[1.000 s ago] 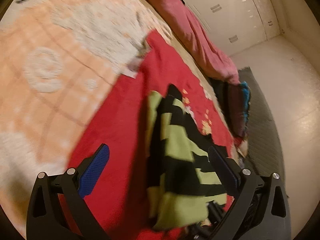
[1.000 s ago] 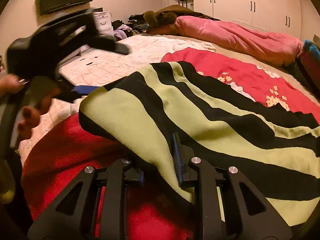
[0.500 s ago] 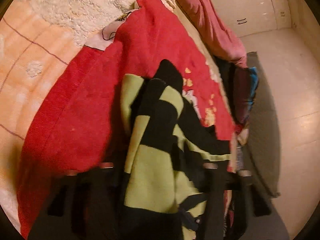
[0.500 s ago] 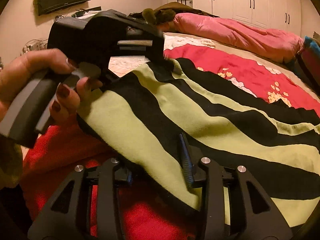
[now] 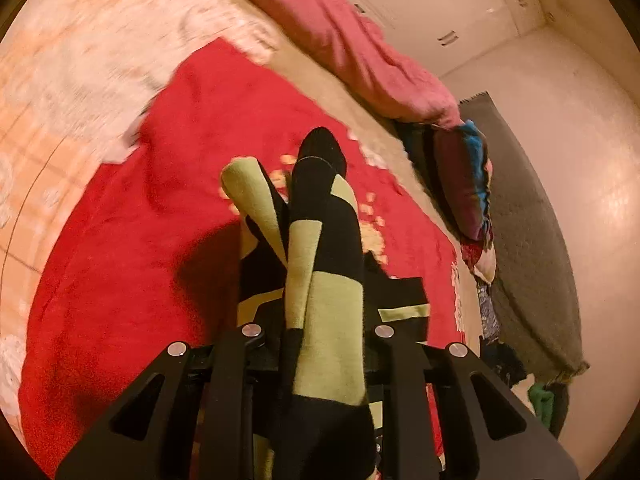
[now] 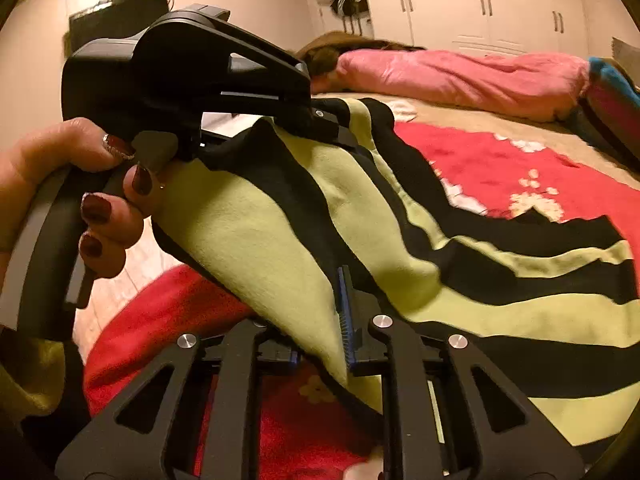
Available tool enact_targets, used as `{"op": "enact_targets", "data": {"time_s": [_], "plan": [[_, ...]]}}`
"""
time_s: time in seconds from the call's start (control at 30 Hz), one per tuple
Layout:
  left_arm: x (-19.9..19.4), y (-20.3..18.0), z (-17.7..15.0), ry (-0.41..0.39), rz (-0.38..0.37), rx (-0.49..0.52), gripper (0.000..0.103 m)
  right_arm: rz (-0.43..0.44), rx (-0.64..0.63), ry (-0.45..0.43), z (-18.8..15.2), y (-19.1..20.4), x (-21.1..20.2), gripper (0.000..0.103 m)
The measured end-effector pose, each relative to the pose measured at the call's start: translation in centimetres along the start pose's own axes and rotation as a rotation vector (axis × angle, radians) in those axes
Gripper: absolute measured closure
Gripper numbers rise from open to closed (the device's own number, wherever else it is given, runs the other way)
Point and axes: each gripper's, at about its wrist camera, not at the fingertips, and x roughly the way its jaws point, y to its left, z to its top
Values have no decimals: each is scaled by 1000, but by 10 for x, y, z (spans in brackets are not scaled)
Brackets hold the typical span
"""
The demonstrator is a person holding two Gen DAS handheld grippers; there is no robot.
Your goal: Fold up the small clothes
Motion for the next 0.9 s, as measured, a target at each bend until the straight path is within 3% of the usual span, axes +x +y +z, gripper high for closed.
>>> {"op": "enact_targets", "data": {"time_s": [0.47,0.53,0.63,0.77,0.9], "plan": [[35,-107,-30,1,49,148,80,-26,219,-57,-10,-72,-68,96],[45,-120,-38,13,55,165,69,-24,284,-47,-17,-85,-70,96],[57,-137,-53,50,-19,179,57,-24,404,-31,-34,-108,-75,96],[61,-146,-69,78,-48,209,57,-42,576,23,-61,-140,-80,96],[50,-125,-76,62,-7,196,56,-18,659,45,-77,-154,-84,94]]}}
